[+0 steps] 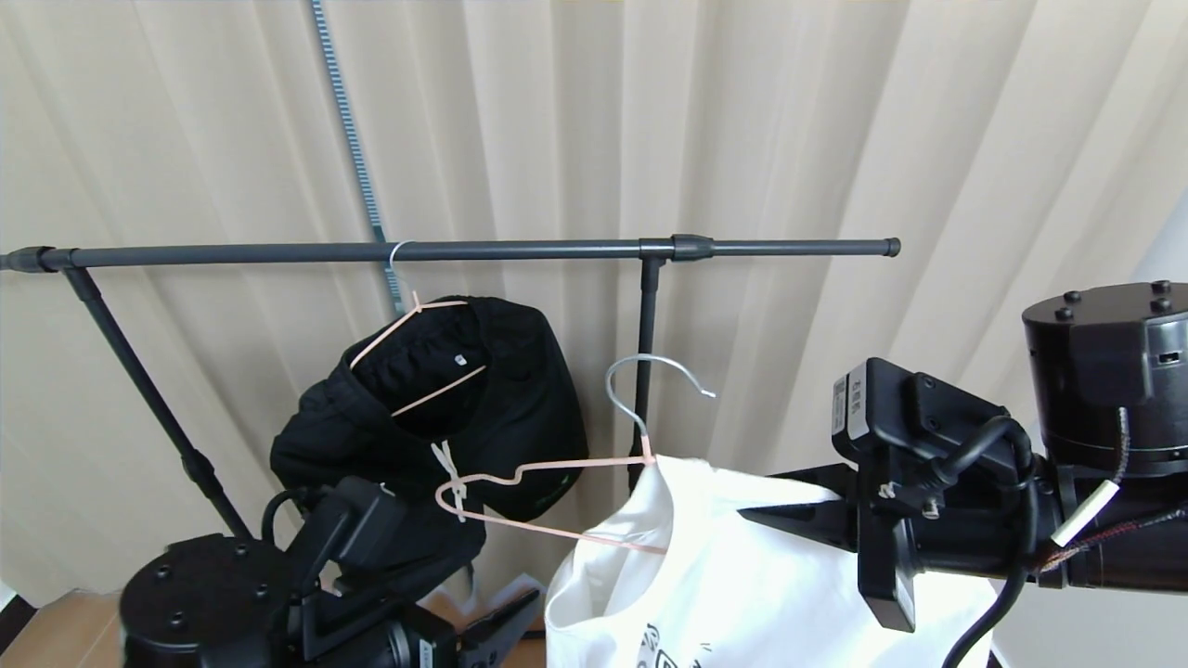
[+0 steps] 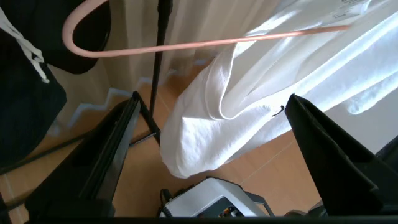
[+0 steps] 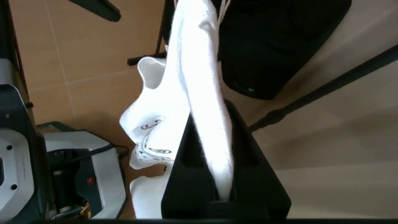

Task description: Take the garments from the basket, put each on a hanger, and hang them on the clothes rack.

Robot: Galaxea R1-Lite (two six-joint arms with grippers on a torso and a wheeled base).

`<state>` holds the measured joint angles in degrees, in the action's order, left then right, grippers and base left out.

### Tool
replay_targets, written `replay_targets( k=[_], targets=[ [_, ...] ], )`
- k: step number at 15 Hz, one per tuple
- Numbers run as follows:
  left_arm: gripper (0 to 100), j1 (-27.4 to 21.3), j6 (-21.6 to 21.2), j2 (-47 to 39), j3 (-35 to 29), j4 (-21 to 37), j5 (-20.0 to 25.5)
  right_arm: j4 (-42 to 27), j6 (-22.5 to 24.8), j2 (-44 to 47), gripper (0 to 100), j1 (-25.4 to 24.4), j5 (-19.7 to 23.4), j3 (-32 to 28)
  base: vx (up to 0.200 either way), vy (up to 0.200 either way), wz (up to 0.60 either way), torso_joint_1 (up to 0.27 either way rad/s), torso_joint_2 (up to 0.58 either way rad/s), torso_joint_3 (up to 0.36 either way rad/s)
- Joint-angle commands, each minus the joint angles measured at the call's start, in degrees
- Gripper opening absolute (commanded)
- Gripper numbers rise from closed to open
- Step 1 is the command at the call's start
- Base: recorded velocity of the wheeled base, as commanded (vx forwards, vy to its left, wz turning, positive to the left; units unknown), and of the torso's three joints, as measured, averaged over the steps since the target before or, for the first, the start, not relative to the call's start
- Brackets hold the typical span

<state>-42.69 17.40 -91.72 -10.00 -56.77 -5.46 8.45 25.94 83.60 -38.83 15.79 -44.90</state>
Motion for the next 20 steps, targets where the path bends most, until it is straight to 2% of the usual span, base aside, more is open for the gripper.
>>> replay_targets(
  k=[1, 4, 16, 17, 20],
  targets=[
    [100, -1.3, 1.3, -6.2, -2.8, -0.1, -1.5, 0.1, 0.0, -0.2, 0, 0.0, -0.1, 0.2, 0.0, 0.0, 0.0, 0.0, 0.0, 0.0],
    [100, -2.9, 1.8, -9.9, -4.8, -0.3, -1.9, 1.6, -2.0, -0.3, 0, 0.0, -0.3, 0.3, 0.0, 0.0, 0.0, 0.0, 0.0, 0.0],
    [100, -3.8, 1.8, -17.4, -8.1, -0.4, -4.3, 1.7, -2.1, -1.0, 0, 0.0, -0.3, 0.2, 0.0, 0.0, 0.0, 0.0, 0.0, 0.0],
    [0, -3.8, 1.7, -17.4, -7.8, -0.4, -4.3, 1.7, -2.1, -1.1, 0, 0.0, -0.3, 0.2, 0.0, 0.0, 0.0, 0.0, 0.0, 0.0],
    [0, -3.7, 1.7, -17.3, -7.9, -0.4, -4.3, 1.7, -2.1, -1.5, 0, 0.0, -0.3, 0.4, 0.0, 0.0, 0.0, 0.0, 0.0, 0.0]
  ],
)
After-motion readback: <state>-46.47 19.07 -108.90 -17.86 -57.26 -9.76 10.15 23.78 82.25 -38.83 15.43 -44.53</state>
